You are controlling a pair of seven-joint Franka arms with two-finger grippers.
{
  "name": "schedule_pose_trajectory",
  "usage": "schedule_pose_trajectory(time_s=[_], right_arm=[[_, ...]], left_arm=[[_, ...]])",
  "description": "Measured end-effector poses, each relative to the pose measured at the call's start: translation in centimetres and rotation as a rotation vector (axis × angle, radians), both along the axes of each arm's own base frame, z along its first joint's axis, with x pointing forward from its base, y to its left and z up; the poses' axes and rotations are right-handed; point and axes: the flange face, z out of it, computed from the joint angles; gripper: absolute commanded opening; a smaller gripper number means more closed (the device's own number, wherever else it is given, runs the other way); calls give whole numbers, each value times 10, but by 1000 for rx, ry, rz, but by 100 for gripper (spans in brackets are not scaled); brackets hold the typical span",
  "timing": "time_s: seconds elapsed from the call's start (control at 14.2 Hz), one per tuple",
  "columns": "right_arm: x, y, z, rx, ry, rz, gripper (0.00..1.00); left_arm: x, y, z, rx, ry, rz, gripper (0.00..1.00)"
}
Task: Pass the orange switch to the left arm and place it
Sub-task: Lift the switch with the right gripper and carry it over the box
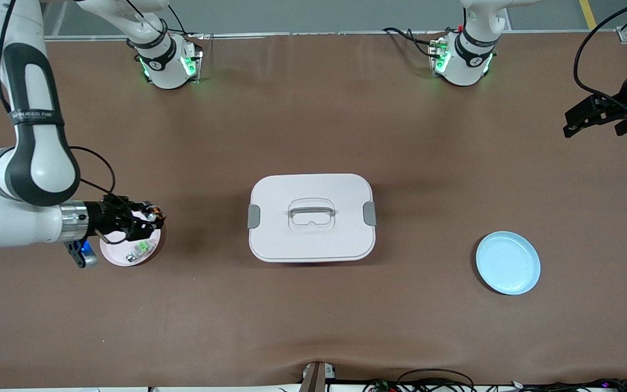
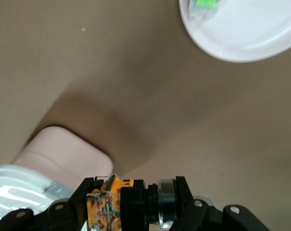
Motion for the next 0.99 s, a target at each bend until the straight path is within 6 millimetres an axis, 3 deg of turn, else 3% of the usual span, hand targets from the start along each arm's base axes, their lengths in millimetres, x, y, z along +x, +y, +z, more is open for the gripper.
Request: schedule_pose_trajectory(time_s=[0.21, 0.35, 0.64, 0.78, 0.99], right_arm=[[6, 56, 49, 9, 48, -108, 0], [7, 74, 72, 5, 70, -161, 0], [5, 102, 92, 33, 140, -255, 0], [3, 118, 105, 36, 158, -285, 0], [-2, 145, 125, 38, 183, -328, 0]], left_arm=[[0, 2, -3, 0, 6, 5, 100], [0, 2, -3, 0, 6, 5, 100], [0, -1, -2, 0, 5, -2, 100], [-1, -15, -2, -17, 4, -25, 100], [-1, -52, -1, -103, -9, -78, 100]])
